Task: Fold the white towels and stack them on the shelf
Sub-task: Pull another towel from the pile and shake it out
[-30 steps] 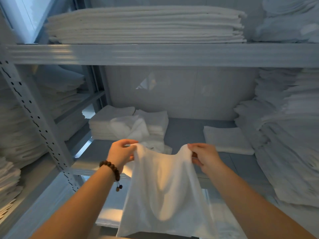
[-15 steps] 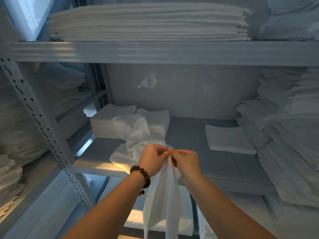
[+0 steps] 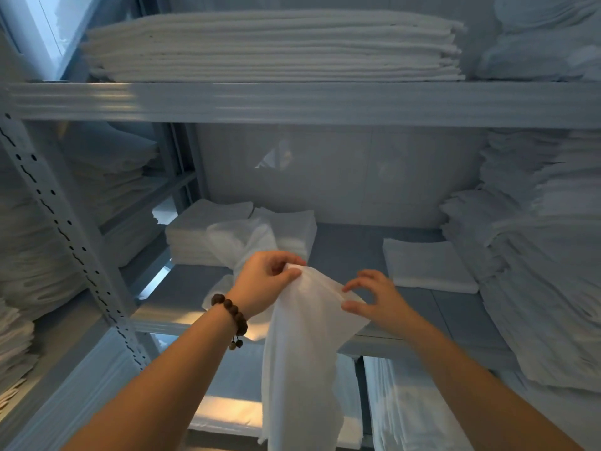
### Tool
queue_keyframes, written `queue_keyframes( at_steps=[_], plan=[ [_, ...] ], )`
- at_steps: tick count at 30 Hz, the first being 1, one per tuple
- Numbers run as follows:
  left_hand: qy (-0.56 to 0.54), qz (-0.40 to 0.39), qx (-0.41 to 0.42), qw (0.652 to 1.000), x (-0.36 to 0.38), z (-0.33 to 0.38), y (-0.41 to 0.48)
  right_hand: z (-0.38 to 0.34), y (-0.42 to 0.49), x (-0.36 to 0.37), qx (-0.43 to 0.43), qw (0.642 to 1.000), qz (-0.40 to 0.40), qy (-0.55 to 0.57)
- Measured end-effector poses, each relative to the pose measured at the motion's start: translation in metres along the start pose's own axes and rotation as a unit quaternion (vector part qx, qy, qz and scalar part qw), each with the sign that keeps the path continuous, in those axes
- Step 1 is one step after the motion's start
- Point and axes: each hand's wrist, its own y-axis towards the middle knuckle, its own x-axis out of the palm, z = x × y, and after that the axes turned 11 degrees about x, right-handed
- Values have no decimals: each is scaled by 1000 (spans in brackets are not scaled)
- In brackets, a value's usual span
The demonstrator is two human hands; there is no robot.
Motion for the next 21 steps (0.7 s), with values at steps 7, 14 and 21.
queue_keyframes(
  at_steps=[7,14,21],
  plan=[
    [-8,38,28,999,-25,4,6,36,3,4,6,993,-40,-109],
    [147,60,54,986,-56,-23,1,12,-1,-37,-35,995,72,60],
    [219,98,110,964,-66,-47,3,-14,0,-49,-91,974,156,138]
  ],
)
